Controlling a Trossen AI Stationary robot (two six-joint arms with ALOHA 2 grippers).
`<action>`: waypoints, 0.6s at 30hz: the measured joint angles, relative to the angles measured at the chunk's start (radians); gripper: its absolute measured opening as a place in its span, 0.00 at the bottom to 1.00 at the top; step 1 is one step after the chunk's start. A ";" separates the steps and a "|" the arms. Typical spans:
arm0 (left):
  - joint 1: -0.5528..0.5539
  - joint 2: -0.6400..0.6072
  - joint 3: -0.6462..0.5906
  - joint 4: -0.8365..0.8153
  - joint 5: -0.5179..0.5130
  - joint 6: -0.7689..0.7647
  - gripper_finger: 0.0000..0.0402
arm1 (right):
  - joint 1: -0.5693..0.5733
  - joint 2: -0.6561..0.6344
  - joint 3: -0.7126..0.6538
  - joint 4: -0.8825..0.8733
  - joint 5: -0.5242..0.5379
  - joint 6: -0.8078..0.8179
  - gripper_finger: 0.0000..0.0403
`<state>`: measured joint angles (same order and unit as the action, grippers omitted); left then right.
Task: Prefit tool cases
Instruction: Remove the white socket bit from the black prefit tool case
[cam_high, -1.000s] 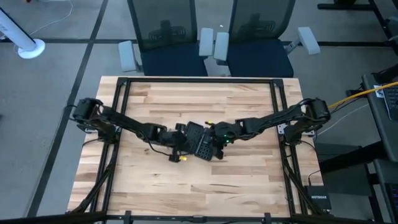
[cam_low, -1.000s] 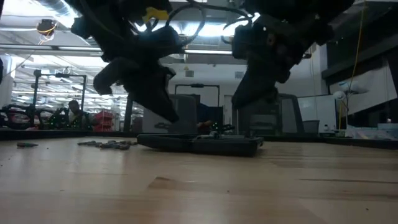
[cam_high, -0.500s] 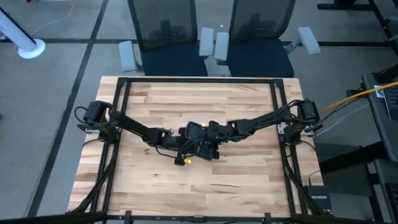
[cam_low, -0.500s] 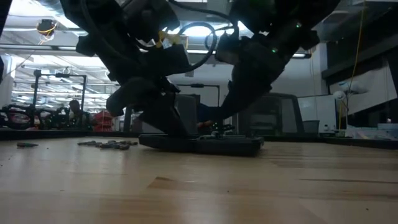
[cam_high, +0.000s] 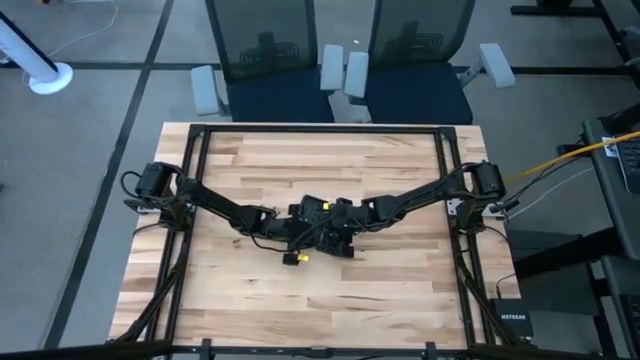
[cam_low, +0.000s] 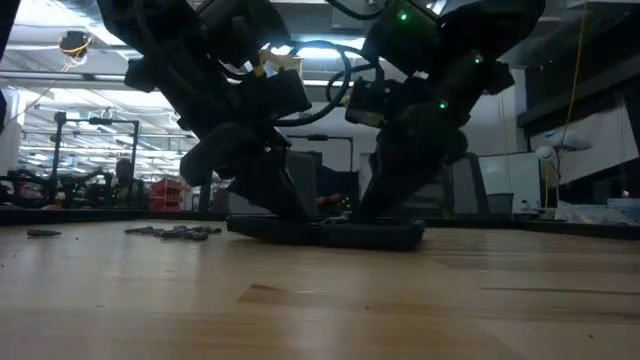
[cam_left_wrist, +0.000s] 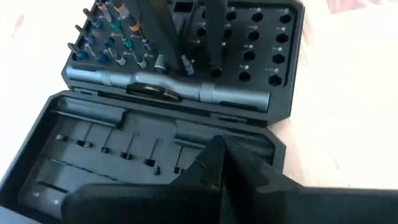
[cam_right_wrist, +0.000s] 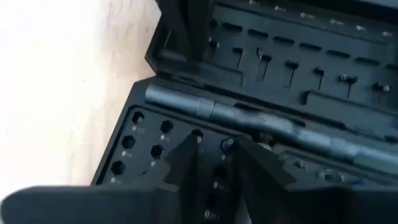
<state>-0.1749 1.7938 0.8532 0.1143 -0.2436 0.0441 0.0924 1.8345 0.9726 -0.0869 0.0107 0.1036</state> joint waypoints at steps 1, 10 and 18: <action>0.000 0.000 0.000 0.000 -0.002 -0.004 0.00 | 0.000 0.001 0.000 0.005 0.010 0.000 0.27; 0.000 0.000 0.000 0.000 -0.003 -0.019 0.00 | -0.001 0.007 0.000 0.015 0.058 0.000 0.22; 0.000 0.000 0.000 0.001 -0.005 -0.019 0.00 | -0.001 0.015 0.000 0.022 0.054 0.029 0.03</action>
<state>-0.1749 1.7939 0.8532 0.1148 -0.2481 0.0250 0.0914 1.8496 0.9726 -0.0654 0.0647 0.1330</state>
